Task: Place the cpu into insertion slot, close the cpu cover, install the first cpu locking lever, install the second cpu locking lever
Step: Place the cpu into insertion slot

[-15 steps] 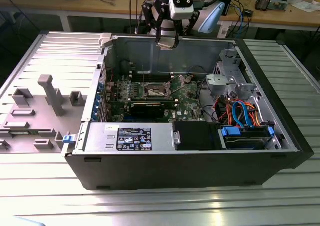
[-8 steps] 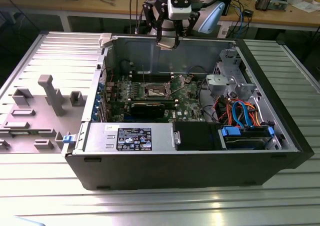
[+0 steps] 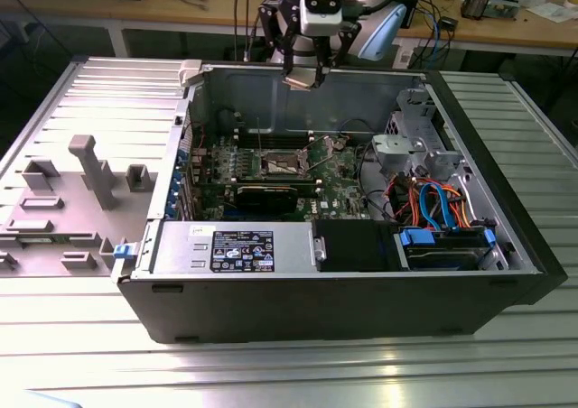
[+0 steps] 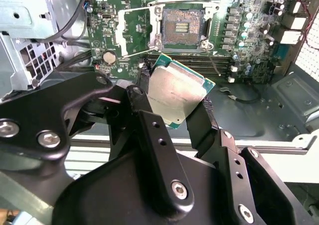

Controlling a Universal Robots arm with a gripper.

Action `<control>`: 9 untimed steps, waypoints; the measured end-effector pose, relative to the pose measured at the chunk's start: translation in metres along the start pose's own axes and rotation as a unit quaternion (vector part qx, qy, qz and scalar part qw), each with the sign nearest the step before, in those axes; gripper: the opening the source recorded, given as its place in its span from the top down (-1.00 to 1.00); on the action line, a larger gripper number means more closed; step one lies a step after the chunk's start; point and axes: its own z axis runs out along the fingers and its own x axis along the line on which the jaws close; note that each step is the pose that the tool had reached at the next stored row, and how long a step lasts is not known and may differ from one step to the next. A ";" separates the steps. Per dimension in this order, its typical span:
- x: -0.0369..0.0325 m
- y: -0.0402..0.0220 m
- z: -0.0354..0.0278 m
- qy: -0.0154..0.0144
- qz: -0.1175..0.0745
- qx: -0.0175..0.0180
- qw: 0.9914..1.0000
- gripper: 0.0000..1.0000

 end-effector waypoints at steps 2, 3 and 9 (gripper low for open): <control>0.0000 0.0000 0.0000 0.000 0.003 0.000 1.000 -0.09; 0.0000 0.0000 0.0001 0.000 0.003 0.000 1.000 -0.09; 0.0000 0.0000 0.0000 0.000 0.003 0.000 1.000 -0.09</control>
